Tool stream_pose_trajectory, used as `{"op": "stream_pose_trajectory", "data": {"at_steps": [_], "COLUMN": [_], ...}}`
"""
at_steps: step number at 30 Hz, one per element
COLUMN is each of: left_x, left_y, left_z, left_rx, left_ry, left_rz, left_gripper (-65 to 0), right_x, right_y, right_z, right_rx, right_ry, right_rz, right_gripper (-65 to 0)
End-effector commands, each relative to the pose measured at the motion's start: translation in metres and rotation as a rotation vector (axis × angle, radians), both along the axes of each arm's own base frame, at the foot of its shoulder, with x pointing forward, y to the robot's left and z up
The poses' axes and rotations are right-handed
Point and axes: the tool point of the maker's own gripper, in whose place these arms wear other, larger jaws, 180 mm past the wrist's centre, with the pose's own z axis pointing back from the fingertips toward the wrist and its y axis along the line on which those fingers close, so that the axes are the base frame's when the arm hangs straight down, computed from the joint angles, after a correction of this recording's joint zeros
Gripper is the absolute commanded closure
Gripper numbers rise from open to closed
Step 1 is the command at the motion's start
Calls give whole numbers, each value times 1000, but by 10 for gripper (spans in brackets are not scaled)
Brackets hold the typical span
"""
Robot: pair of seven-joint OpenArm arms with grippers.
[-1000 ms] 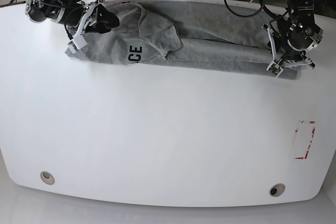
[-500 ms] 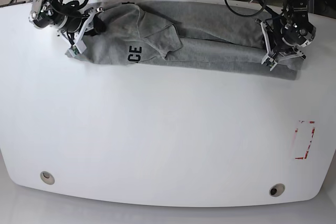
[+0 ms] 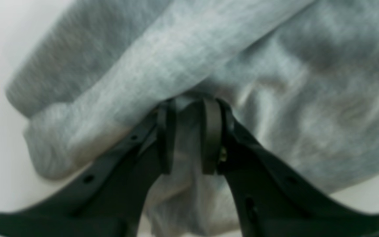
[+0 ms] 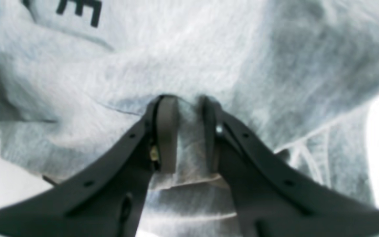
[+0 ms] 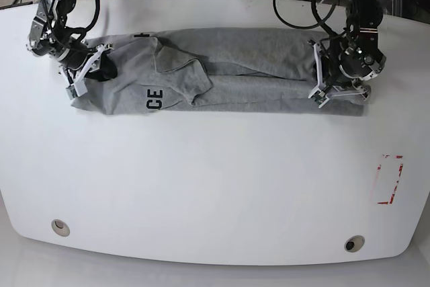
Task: Layout the t-shirt on the table in an organized manner, then fold the t-shirt properly
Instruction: 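Fold the folded edge over again toward the collar with both grippers, then grasp both ends of the grey shirt strip with both grippers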
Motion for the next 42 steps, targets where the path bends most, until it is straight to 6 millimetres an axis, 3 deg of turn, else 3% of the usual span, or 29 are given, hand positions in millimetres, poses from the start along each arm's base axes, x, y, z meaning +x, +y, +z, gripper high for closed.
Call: {"op": "stream_pose_trajectory", "data": {"at_steps": [1, 7, 12, 15, 22, 26, 34, 37, 42], "left_x": [12, 27, 34, 41, 45, 48, 53, 53, 54], "left_y": [-6, -8, -18, -19, -18, -21, -16, -3, 20], "left_z": [6, 2, 4, 10, 14, 27, 54, 64, 73], "left_rx": [-13, -19, -48, -48, -47, -42, -9, -4, -14], "left_ry": [-28, -17, -28, -49, -63, -104, -170, -202, -233], "left_rz": [-18, -22, -16, -17, -17, -29, -23, 21, 121], "left_gripper": [-112, -112, -112, -112, -112, -112, -117, -154, -321], "right_x": [-26, -6, 6, 7, 13, 14, 11, 9, 8], "right_y": [-44, -58, -65, -56, -32, -20, -4, -3, -2], "right_z": [-27, -15, 9, 21, 61, 79, 80, 77, 75], "right_rx": [-146, -161, -200, -224, -284, -308, -294, -291, -286], "right_ry": [189, 154, 90, 88, 15, -30, -26, -18, -16], "right_rz": [-36, -53, -60, -40, -26, -21, -10, -13, -14], "right_gripper": [-146, -149, -154, -165, -265, -293, -298, -298, -296]}}
